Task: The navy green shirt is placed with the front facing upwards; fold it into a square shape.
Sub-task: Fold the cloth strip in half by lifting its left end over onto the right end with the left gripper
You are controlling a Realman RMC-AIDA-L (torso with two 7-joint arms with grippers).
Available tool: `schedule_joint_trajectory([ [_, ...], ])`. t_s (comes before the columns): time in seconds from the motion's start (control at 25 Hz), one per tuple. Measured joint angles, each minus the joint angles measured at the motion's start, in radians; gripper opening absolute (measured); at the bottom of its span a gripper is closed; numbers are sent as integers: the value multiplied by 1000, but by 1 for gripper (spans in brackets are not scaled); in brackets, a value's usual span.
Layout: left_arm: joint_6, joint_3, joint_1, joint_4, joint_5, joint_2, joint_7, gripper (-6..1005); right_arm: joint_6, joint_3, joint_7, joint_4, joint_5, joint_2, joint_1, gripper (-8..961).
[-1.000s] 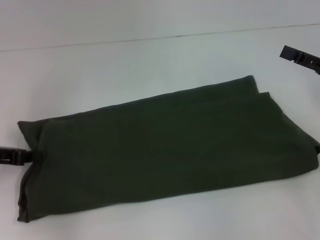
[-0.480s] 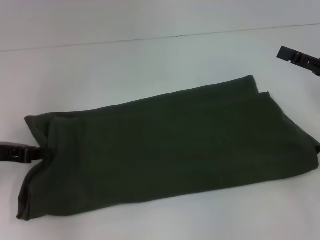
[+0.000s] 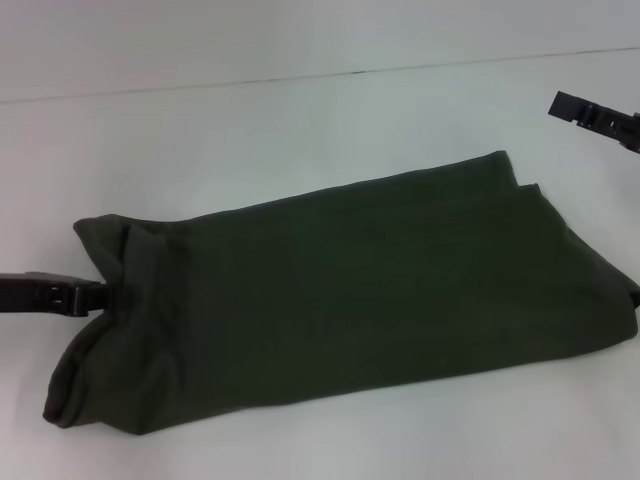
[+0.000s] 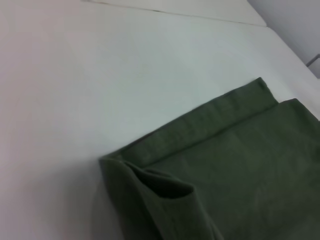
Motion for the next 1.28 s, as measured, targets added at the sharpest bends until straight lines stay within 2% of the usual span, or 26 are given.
schedule_joint_trajectory([
  [0.44,0,-2,-16,-9,-29,-1,-5,19,-8,-30,-1,3,-28,2,-1,904],
  [0.96,49,-11,1,-67,-69,-3,-10,20,1,-204,-2,6,-33,8,-1,904],
  [1.2,84,-13,27,-124,-86,-6,-10,19,22,-260,-5,6,-40,30,11,731],
  [1.28,95,-14,36,-139,-95,-5,-10,19,36,-279,-5,7,-49,41,17,637],
])
